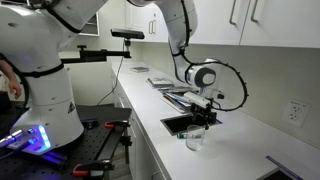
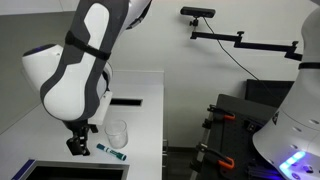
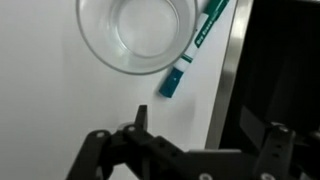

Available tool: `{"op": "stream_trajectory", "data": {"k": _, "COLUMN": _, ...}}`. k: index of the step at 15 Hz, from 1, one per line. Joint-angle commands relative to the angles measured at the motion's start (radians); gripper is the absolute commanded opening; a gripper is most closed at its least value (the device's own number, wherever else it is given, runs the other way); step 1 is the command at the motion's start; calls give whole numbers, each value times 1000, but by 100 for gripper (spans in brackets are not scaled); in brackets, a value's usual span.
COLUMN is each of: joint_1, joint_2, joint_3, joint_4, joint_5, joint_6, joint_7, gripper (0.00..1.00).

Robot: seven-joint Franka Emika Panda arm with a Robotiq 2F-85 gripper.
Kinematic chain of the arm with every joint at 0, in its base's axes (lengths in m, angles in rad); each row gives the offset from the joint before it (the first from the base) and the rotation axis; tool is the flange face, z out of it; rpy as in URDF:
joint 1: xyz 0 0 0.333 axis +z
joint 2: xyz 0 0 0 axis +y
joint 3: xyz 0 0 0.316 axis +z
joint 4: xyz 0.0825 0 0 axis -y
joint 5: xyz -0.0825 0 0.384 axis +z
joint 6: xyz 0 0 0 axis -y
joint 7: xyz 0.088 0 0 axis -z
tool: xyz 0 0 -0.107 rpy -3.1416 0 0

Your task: Put the marker in the glass cup

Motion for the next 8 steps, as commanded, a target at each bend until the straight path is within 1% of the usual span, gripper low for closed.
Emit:
{"op": "stream_trajectory", "data": {"k": 1, "joint_1": 11, "joint_2": 68, "joint_3": -8, "joint_4": 92, "joint_5": 28, "joint_6": -79, "joint_7": 12, "gripper": 100}}
{"op": "stream_trajectory", "data": {"k": 3, "joint_1": 17, "joint_2": 90, "joint_3": -21, "joint_4": 115, "joint_5": 34, "joint_6": -88, "joint_7": 43, "gripper": 100}}
{"op": "stream_trajectory", "data": {"k": 8, "joint_1": -12, "joint_2": 141, "joint_3": 3, "joint_4": 167, "joint_5": 71, "joint_6": -100, "joint_7": 17, "gripper": 100}}
